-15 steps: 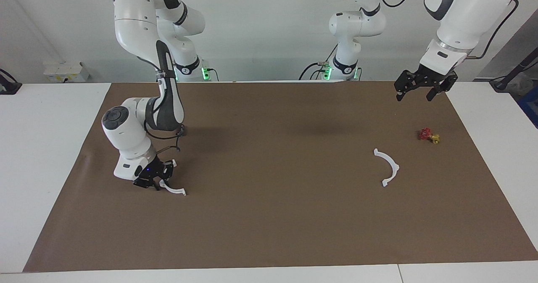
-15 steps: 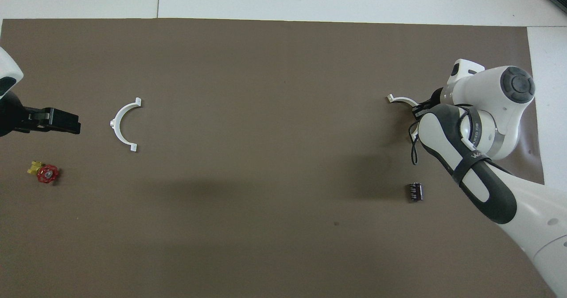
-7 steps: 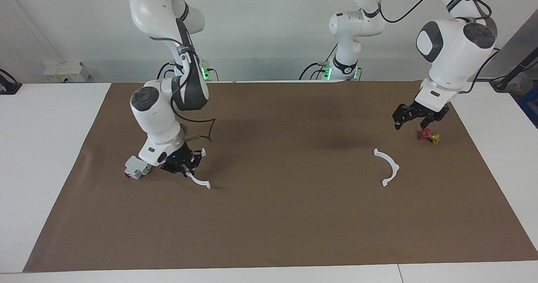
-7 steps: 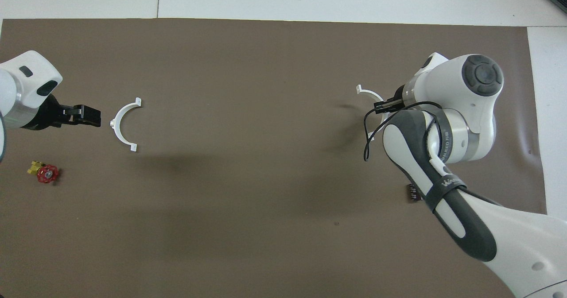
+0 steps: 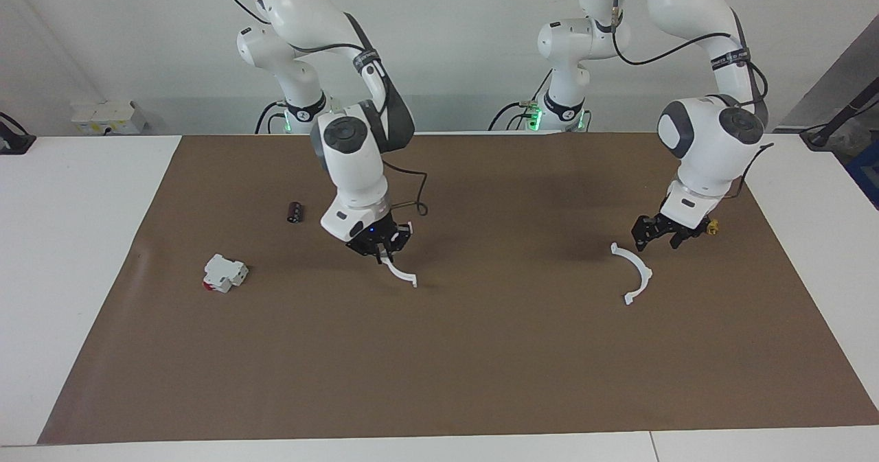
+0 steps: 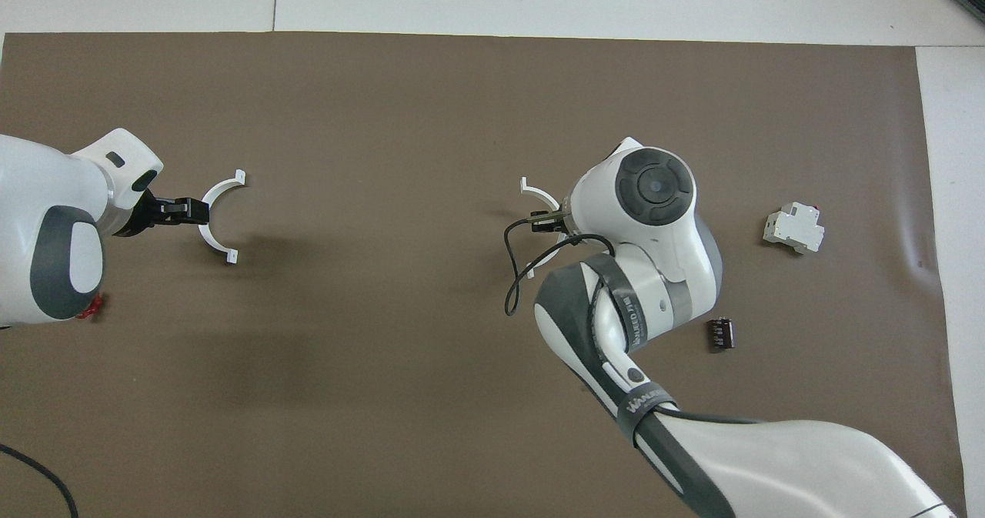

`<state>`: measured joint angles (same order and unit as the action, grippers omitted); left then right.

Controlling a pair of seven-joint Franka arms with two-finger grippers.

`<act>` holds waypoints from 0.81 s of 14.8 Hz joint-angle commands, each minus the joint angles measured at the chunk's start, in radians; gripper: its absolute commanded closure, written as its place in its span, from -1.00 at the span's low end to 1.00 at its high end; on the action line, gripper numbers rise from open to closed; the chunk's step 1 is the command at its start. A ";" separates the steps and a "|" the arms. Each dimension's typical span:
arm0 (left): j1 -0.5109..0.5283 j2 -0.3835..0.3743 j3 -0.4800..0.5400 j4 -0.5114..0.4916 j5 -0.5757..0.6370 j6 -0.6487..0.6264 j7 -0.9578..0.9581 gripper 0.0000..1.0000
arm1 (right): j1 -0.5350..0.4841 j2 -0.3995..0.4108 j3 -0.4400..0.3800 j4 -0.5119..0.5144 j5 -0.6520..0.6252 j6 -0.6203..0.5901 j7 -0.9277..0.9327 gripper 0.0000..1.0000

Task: Assemble drain pipe with both arms
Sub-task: 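Carry both white half-rings toward each other at the table center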

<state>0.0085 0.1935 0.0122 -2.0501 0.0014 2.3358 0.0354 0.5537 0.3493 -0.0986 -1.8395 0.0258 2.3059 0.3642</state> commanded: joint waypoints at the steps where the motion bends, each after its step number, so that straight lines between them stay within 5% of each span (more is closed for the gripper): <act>1: 0.008 0.061 -0.006 0.002 0.003 0.082 0.009 -0.54 | 0.041 0.054 -0.001 0.031 -0.058 0.061 0.067 1.00; 6: 0.010 0.106 -0.006 0.005 0.003 0.134 0.012 -0.35 | 0.104 0.100 -0.001 0.028 -0.066 0.110 0.149 1.00; 7: 0.011 0.106 -0.006 0.005 0.003 0.128 0.012 -0.20 | 0.109 0.109 -0.001 0.028 -0.069 0.119 0.166 1.00; 8: 0.013 0.106 -0.006 0.005 0.003 0.120 0.012 0.21 | 0.115 0.109 -0.001 0.020 -0.069 0.128 0.170 1.00; 9: 0.013 0.106 -0.006 0.005 0.003 0.120 0.012 0.86 | 0.118 0.109 -0.001 0.016 -0.072 0.132 0.168 1.00; 12: 0.015 0.100 -0.006 0.008 0.003 0.103 0.012 1.00 | 0.120 0.109 -0.001 0.008 -0.073 0.139 0.168 1.00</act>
<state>0.0097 0.2992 0.0125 -2.0474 0.0014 2.4553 0.0357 0.6753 0.4532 -0.0989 -1.8304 -0.0199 2.4175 0.5034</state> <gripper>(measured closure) 0.749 0.797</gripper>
